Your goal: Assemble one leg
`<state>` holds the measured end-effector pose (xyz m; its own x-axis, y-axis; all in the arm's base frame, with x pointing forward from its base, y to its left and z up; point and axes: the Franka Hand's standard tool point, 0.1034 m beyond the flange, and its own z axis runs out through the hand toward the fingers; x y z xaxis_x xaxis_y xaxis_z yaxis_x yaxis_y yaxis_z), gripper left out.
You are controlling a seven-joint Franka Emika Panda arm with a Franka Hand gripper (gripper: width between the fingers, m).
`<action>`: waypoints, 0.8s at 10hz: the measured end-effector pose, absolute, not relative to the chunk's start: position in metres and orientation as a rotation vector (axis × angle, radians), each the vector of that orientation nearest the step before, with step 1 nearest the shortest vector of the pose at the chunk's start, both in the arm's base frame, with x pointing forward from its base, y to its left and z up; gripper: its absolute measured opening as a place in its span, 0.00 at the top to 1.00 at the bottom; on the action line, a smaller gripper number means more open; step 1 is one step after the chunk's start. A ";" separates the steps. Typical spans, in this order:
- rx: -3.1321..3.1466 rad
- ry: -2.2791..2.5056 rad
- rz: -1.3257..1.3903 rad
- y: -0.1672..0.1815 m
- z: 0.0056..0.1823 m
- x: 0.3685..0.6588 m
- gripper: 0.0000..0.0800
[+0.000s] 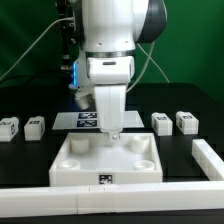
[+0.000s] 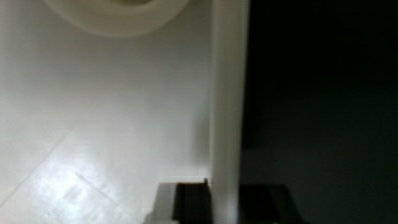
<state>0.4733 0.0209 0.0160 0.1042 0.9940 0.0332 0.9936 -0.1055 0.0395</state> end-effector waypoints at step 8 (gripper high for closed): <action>2.354 2.109 0.103 0.077 0.016 0.491 0.92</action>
Offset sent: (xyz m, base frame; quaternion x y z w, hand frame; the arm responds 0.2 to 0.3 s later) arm 0.0232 0.0399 -0.0084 0.0194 0.0279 0.0140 0.9993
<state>0.4911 0.0767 0.0157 0.1084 0.9922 0.0623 0.9935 -0.1103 0.0280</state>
